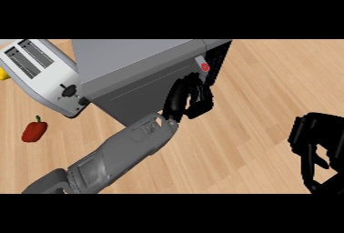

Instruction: Pick up the milk, place it into the microwave and close the microwave

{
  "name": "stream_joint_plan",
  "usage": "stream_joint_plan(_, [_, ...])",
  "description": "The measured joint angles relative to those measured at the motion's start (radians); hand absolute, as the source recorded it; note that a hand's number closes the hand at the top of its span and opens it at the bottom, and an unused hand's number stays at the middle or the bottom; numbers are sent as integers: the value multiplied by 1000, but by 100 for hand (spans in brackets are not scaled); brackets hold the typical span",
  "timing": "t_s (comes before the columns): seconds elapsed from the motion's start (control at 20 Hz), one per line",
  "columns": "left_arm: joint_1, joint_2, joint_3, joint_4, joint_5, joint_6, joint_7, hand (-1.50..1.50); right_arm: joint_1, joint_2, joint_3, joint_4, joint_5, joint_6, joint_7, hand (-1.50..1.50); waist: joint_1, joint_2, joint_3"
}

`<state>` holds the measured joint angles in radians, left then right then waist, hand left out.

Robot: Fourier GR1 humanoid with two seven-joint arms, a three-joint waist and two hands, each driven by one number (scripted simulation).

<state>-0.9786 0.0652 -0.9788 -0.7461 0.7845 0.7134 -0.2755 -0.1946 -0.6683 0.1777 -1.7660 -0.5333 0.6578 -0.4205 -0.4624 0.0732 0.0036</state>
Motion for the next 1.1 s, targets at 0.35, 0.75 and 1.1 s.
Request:
stream_joint_plan(0.35, [7, -42, 91, -32, 108, 14, 29, 150, 42, -24, 76, -40, 3, 36, 55, 150, 30, 14, -9])
stream_joint_plan(0.75, [18, -67, 166, -72, 286, -137, 53, 150, 126, 4, 151, -107, -5, 28, 76, 150, 72, 20, -10])
stream_joint_plan(1.1, [13, -68, 151, -55, 366, -291, 45, 150, 199, 40, 189, -180, 13, -22, 81, 150, 108, 12, -9])
